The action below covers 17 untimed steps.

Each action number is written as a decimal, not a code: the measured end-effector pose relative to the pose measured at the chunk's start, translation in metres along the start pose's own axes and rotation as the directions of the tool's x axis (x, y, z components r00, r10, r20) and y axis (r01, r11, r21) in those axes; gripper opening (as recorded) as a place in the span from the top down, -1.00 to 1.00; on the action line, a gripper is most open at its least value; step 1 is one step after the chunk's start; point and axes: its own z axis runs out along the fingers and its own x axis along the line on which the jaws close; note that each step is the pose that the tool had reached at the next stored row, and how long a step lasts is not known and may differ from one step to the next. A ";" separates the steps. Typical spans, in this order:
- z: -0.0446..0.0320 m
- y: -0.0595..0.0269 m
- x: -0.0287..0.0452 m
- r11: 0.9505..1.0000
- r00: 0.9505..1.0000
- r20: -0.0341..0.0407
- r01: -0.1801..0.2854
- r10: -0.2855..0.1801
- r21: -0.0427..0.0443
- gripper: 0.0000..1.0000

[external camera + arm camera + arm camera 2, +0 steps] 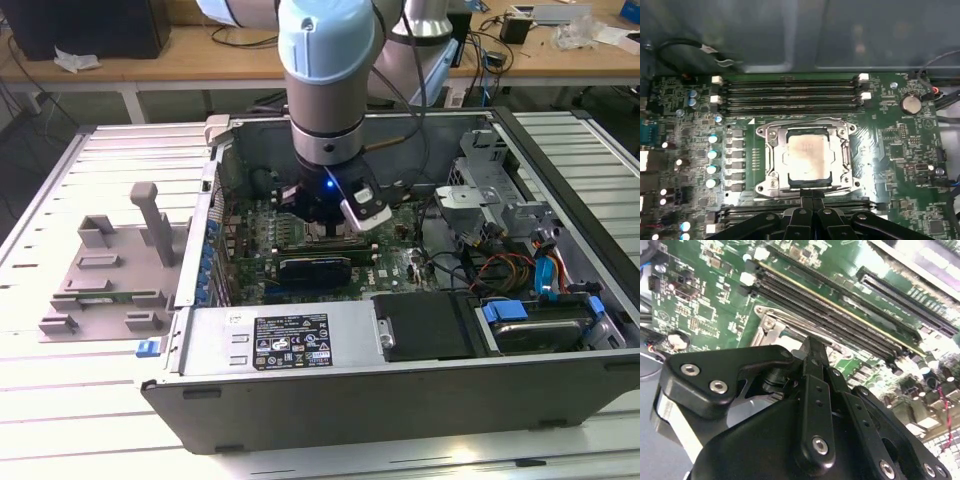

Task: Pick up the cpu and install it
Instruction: 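Install the second cpu locking lever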

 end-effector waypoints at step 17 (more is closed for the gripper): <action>0.0041 0.0330 -0.0025 0.999 1.000 -0.003 0.001 0.000 0.044 0.79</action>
